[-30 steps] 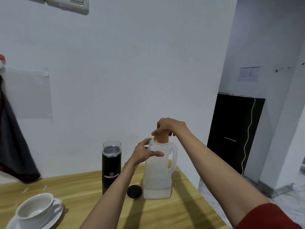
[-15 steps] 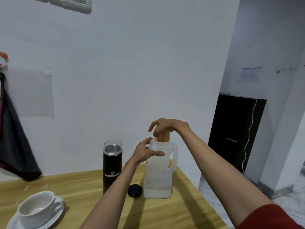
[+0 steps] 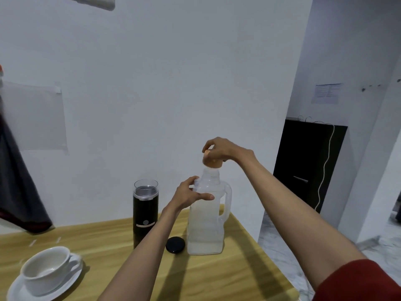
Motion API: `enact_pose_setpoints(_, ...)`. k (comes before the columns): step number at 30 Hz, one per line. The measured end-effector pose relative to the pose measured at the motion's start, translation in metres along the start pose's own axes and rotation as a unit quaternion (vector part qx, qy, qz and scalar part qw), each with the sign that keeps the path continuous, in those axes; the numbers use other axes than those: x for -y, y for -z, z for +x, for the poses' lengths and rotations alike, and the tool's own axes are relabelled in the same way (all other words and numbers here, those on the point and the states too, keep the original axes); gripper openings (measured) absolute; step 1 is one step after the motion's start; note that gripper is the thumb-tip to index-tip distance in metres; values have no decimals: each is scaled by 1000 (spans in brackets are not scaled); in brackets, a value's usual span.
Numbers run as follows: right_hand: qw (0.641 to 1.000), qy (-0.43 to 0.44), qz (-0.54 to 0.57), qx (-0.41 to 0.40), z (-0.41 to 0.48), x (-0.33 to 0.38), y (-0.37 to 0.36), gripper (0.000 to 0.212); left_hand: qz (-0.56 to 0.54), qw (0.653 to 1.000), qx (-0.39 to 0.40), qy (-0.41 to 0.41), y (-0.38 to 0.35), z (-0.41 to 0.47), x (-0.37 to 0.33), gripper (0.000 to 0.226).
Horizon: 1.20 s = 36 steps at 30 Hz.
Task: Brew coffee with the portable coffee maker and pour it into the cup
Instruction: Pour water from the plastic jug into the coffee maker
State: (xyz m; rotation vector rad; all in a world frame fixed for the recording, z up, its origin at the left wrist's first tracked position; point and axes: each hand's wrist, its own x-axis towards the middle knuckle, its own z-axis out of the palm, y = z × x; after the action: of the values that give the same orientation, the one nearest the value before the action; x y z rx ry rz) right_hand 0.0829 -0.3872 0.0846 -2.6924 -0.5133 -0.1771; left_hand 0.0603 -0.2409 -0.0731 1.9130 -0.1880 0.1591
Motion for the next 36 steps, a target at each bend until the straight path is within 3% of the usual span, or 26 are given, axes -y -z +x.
enact_pose_setpoints(8, 990, -111, -33, -76, -32, -84, -16, 45, -11, 1000, -1, -3, 0, 0, 3, 101)
enact_pose_setpoints(14, 979, -202, 1, -3, -77, -147, -93, 56, -23, 1000, 8, -10, -1, 1, 3, 97)
enact_pose_setpoints(22, 974, -220, 27, 55, -111, -161, -179, 54, -33, 999, 14, -10, -1, 0, 3, 95)
enact_pose_setpoints(29, 968, -238, 22, 73, -117, -165, -201, 59, -33, 999, 11, -11, -3, -2, 3, 97)
enact_pose_setpoints(36, 967, -236, 10, 92, -114, -163, -199, 68, -36, 999, 8, -14, -5, -8, 16, 114)
